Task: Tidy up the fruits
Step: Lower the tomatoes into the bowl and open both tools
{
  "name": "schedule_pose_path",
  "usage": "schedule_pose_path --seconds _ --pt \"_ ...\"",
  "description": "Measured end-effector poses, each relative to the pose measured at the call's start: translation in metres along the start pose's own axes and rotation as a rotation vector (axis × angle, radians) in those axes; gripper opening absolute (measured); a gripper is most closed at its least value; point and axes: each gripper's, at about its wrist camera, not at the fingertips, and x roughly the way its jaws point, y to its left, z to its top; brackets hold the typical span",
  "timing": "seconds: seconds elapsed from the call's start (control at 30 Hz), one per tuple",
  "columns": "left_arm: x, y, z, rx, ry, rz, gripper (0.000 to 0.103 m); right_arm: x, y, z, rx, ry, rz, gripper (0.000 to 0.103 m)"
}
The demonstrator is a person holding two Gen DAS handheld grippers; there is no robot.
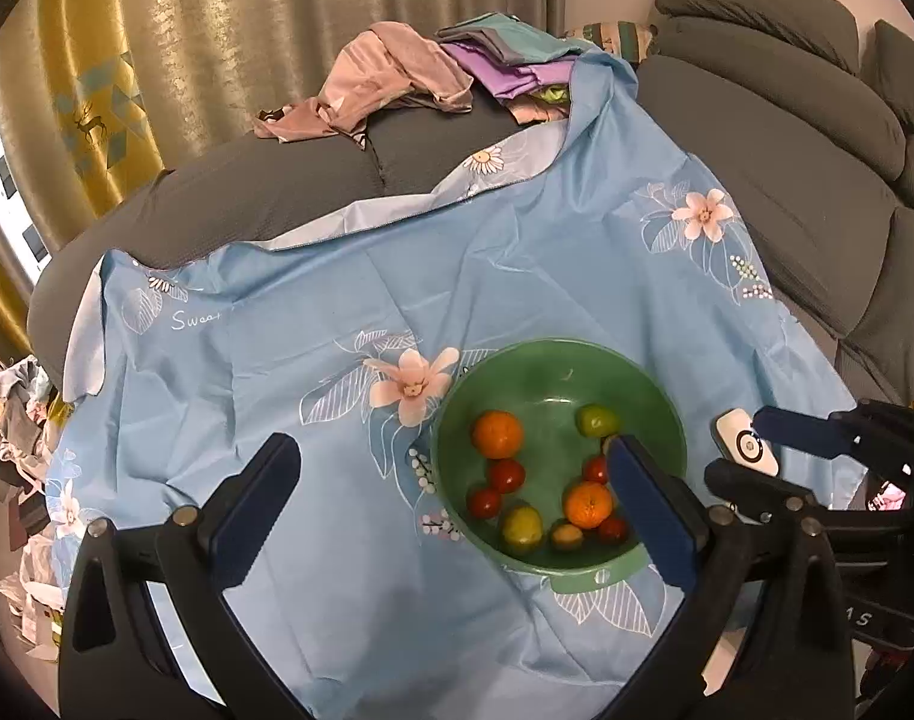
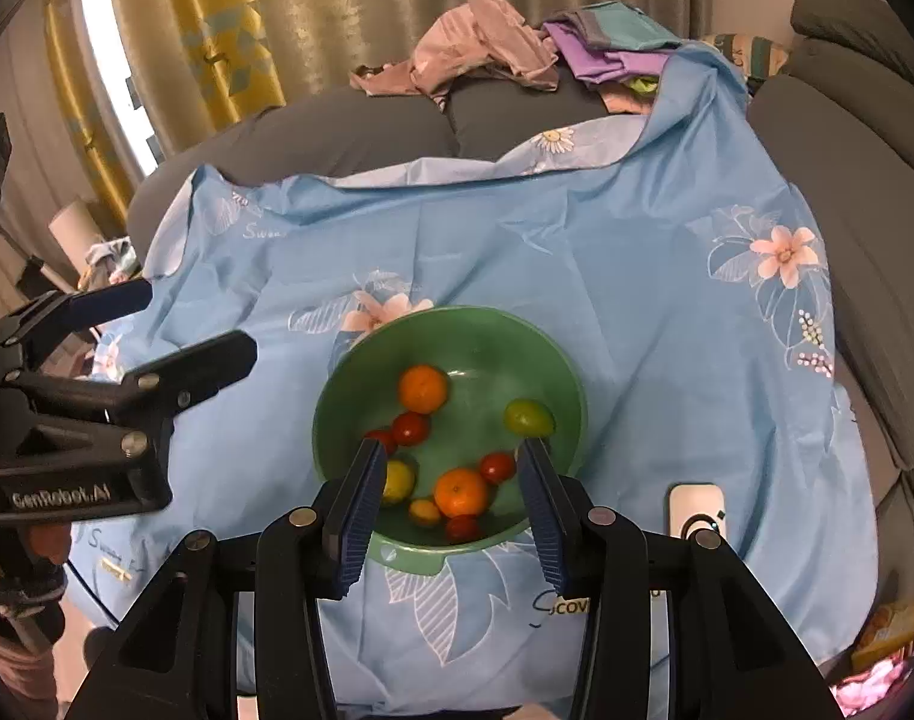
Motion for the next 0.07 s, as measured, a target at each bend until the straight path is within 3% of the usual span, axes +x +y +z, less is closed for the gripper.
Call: schedule_pose_path --seconds 0.07 --pt "-0.0006 -0.0032 0.0005 0.018 0.005 0.003 0.102 -0.0019 -0.0012 -0.0003 0.003 -0.004 -0.004 0.046"
